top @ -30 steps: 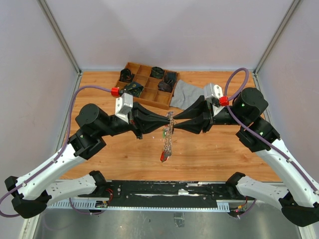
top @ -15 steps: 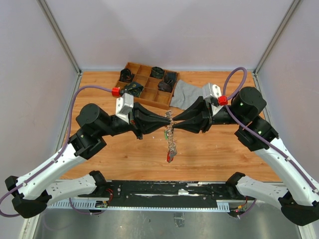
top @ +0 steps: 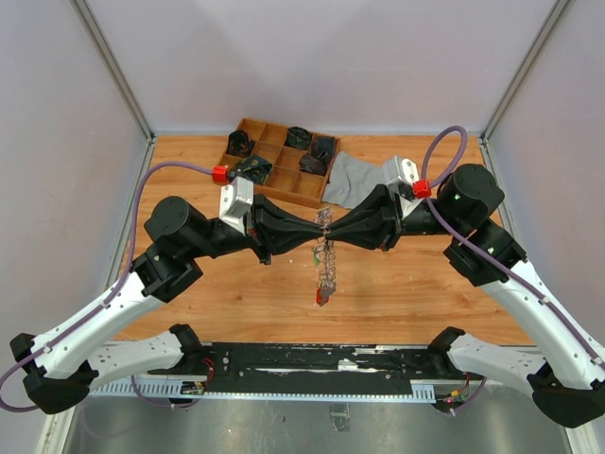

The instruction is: Put the keys on the keyring

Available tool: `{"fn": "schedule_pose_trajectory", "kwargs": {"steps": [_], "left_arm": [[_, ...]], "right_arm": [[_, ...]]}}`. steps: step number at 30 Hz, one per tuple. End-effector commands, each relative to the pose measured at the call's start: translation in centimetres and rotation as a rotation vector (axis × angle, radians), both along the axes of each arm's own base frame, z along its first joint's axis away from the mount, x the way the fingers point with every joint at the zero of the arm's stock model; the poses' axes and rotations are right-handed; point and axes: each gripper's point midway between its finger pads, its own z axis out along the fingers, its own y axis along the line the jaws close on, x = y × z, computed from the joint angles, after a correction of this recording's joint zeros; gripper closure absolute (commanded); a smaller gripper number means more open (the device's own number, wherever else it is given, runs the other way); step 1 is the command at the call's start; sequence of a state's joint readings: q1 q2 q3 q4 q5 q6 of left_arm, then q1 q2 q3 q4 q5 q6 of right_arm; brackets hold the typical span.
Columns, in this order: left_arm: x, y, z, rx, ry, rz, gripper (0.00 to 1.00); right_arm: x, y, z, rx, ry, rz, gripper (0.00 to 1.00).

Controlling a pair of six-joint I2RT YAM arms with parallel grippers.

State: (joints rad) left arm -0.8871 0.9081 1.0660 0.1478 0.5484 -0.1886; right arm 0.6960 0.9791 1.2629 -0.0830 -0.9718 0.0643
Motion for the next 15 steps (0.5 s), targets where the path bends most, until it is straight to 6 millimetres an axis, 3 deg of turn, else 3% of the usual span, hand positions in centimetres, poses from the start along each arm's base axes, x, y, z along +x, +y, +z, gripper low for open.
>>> {"fn": "schedule_pose_trajectory", "kwargs": {"steps": [1,11,15], "left_arm": [[-1.14,0.65,3.42,-0.089,-0.07,-0.023,0.99],[-1.14,0.6,3.39,-0.089,-0.069,-0.025,0.99],[-0.87,0.52,3.05,-0.077,-0.063,-0.014,0.86]], "right_arm": [[-0.4,0.26,0.18,0.011,0.009,0.028,0.85],[-0.17,0.3,0.17,0.011,0.007,0.016,0.99],[0.2,-0.18,0.06,-0.019,-0.016,-0.027,1.0]]}}
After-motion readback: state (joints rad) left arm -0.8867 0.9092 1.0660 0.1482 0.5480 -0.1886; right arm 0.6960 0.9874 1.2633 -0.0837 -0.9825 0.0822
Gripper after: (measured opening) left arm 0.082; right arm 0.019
